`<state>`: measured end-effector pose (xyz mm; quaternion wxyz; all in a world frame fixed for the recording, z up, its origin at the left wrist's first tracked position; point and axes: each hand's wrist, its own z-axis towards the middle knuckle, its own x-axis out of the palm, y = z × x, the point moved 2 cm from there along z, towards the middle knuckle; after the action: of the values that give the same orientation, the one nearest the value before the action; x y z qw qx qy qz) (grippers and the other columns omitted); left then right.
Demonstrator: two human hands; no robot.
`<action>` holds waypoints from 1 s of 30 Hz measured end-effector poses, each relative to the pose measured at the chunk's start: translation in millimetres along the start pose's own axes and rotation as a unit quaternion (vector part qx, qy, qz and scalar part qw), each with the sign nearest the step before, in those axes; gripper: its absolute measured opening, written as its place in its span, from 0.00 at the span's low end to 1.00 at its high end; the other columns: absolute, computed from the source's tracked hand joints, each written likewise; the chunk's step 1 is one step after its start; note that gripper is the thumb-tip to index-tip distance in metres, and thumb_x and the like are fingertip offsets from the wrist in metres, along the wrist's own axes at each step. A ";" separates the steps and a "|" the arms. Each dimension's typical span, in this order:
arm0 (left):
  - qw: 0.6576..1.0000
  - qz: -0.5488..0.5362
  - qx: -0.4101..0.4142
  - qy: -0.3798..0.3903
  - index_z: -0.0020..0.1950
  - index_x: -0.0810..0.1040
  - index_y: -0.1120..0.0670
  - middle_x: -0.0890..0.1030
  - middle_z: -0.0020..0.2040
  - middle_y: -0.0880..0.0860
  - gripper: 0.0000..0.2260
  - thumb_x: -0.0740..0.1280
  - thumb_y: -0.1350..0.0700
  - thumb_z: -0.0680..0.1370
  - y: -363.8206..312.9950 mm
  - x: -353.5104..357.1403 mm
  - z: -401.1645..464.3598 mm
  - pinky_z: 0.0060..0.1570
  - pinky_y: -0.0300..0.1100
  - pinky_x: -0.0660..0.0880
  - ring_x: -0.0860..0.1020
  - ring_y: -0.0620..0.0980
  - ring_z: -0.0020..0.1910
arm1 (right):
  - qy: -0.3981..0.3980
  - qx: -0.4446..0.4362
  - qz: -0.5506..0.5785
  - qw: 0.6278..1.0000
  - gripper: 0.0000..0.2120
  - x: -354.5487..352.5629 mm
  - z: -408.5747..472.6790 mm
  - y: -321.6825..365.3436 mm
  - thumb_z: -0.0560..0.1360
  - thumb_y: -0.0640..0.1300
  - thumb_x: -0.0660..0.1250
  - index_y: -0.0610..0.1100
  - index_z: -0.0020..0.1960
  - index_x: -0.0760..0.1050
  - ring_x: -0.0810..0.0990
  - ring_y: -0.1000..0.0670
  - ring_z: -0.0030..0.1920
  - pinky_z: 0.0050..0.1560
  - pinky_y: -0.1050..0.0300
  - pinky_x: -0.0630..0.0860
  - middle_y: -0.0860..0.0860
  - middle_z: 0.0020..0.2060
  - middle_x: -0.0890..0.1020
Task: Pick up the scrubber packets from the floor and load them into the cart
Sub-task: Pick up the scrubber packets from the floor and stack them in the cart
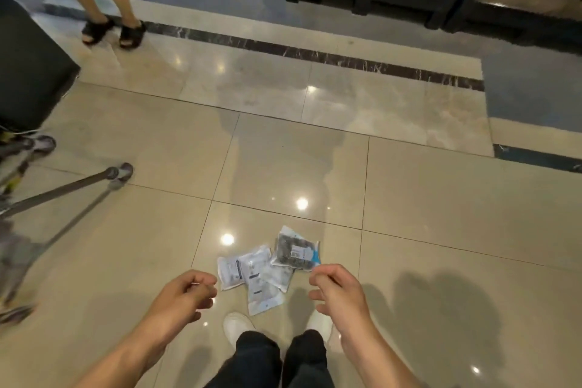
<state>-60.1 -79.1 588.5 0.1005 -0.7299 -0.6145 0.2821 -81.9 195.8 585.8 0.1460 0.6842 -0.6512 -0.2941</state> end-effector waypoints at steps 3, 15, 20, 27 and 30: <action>1.000 0.002 0.004 0.021 0.54 0.83 0.53 0.86 0.51 0.56 0.05 0.69 0.60 0.80 -2.1 28.1 38.6 0.49 0.46 0.76 0.85 0.53 0.52 | 0.016 -0.007 -0.033 0.999 0.06 9.3 39.8 -2.8 0.77 0.42 0.70 0.52 0.47 0.84 0.86 0.49 0.47 0.51 0.53 0.80 0.53 0.47 0.87; 0.983 0.171 0.034 0.061 0.59 0.78 0.48 0.82 0.58 0.49 0.11 0.72 0.54 0.78 169.7 186.5 393.6 0.51 0.40 0.75 0.80 0.49 0.55 | 0.049 -0.100 -0.395 0.912 0.24 67.7 397.3 -204.2 0.75 0.53 0.72 0.53 0.70 0.73 0.75 0.50 0.66 0.62 0.58 0.72 0.53 0.66 0.75; 0.924 0.366 0.109 0.021 0.77 0.66 0.51 0.70 0.75 0.54 0.33 0.73 0.48 0.75 247.7 244.2 535.3 0.69 0.50 0.71 0.71 0.56 0.72 | 0.051 -0.136 -0.570 0.808 0.42 91.7 542.2 -278.0 0.75 0.56 0.71 0.50 0.82 0.54 0.55 0.37 0.81 0.76 0.41 0.64 0.43 0.83 0.51; 0.894 0.409 0.186 -0.010 0.72 0.65 0.47 0.79 0.62 0.51 0.38 0.74 0.34 0.69 276.0 290.4 603.7 0.60 0.53 0.75 0.74 0.55 0.59 | 0.101 -0.173 -0.600 0.775 0.58 121.9 636.3 -304.0 0.65 0.65 0.77 0.52 0.83 0.48 0.66 0.40 0.76 0.76 0.39 0.64 0.45 0.77 0.68; 0.906 0.393 0.155 -0.013 0.72 0.63 0.47 0.78 0.60 0.51 0.38 0.76 0.39 0.69 280.0 301.3 605.2 0.57 0.50 0.75 0.74 0.54 0.60 | 0.088 -0.152 -0.631 0.755 0.48 118.6 642.7 -309.0 0.63 0.69 0.77 0.53 0.76 0.63 0.75 0.42 0.63 0.67 0.44 0.72 0.46 0.64 0.75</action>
<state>-123.1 24.4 -133.2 0.0852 -0.8840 -0.2276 0.3994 -216.6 231.4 -123.6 0.0861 0.9315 -0.0025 -0.3533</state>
